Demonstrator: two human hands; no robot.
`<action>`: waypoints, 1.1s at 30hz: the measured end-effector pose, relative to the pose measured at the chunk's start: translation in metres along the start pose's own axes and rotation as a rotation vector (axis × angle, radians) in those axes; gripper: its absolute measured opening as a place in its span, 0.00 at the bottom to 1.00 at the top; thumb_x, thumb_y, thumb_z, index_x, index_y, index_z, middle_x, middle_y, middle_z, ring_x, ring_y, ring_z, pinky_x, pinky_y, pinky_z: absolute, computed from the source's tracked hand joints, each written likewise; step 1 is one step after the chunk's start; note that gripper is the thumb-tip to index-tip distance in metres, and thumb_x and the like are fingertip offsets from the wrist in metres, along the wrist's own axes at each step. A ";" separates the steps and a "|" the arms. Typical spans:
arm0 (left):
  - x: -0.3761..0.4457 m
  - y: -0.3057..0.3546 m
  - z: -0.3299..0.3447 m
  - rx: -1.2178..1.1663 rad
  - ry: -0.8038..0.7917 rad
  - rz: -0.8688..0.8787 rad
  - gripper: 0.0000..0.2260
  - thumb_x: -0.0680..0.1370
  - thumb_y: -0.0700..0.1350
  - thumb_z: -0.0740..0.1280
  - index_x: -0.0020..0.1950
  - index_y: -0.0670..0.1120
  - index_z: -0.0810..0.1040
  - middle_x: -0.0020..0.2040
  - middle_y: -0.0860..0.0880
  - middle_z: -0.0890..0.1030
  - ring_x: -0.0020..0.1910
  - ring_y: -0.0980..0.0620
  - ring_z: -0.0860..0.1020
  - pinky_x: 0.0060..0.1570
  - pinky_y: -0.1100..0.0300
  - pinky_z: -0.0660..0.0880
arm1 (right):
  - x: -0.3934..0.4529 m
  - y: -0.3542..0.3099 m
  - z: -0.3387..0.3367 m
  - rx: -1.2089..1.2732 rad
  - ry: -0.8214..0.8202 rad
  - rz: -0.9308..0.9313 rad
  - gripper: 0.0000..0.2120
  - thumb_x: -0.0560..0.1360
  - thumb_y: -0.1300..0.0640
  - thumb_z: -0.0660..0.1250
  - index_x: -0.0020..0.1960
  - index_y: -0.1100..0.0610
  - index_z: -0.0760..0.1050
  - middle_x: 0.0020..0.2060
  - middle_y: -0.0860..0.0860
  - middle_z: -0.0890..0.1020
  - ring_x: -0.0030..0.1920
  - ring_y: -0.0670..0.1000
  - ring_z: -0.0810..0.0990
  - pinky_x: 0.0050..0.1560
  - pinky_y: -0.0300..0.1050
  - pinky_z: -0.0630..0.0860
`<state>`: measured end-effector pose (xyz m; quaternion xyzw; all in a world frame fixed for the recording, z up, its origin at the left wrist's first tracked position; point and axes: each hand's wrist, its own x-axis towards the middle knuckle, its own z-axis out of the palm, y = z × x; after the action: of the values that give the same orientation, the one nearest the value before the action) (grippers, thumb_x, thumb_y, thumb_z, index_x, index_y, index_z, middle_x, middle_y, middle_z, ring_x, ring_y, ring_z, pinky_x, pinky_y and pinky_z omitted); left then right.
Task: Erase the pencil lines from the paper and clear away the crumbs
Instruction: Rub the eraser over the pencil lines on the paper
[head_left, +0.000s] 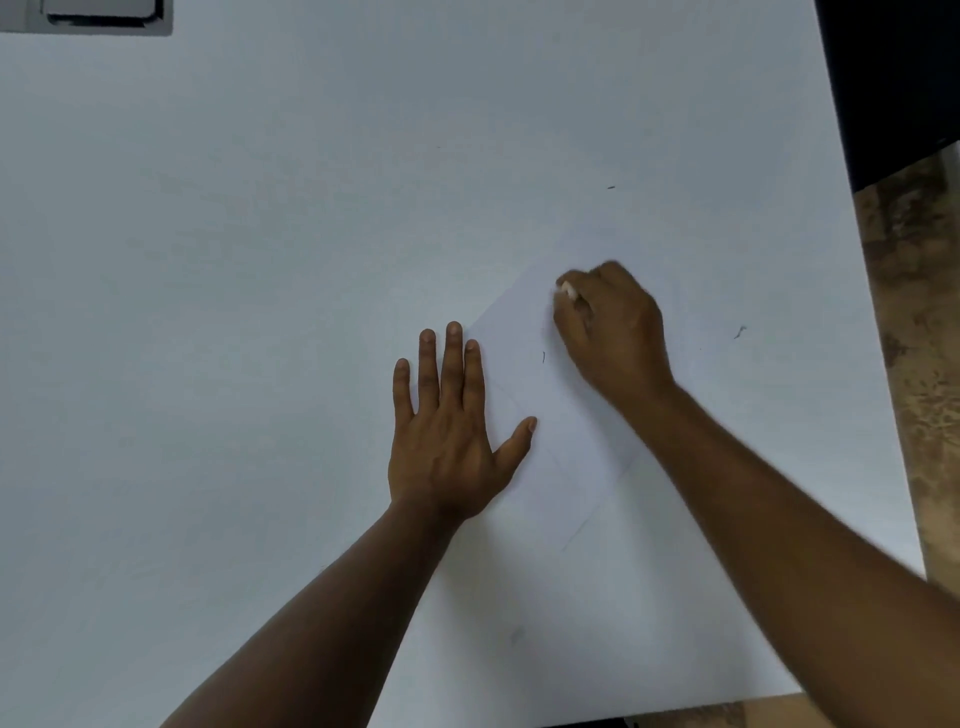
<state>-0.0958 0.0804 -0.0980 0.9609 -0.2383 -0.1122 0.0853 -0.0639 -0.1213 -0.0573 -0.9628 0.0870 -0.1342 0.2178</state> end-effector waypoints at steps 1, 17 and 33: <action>0.000 0.000 0.000 -0.001 0.003 0.001 0.43 0.81 0.71 0.47 0.85 0.43 0.43 0.85 0.44 0.41 0.83 0.43 0.37 0.81 0.41 0.41 | -0.021 -0.009 -0.002 0.022 0.006 0.041 0.11 0.80 0.57 0.61 0.49 0.60 0.81 0.39 0.54 0.77 0.40 0.52 0.76 0.40 0.42 0.70; -0.002 0.000 0.001 -0.019 0.010 0.007 0.43 0.81 0.70 0.49 0.84 0.41 0.45 0.85 0.43 0.42 0.83 0.42 0.38 0.81 0.39 0.42 | -0.060 0.060 -0.020 -0.354 0.128 0.094 0.09 0.81 0.60 0.62 0.47 0.61 0.80 0.39 0.56 0.78 0.37 0.59 0.77 0.39 0.51 0.70; -0.001 0.000 0.001 -0.008 -0.008 0.013 0.43 0.81 0.70 0.47 0.84 0.41 0.42 0.84 0.43 0.40 0.83 0.42 0.35 0.81 0.40 0.41 | -0.071 0.047 -0.013 -0.405 0.057 0.035 0.06 0.72 0.65 0.67 0.48 0.60 0.80 0.38 0.57 0.78 0.36 0.60 0.76 0.37 0.51 0.70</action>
<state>-0.0970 0.0808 -0.0985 0.9585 -0.2444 -0.1164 0.0891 -0.1406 -0.1522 -0.0828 -0.9811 0.1348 -0.1373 0.0194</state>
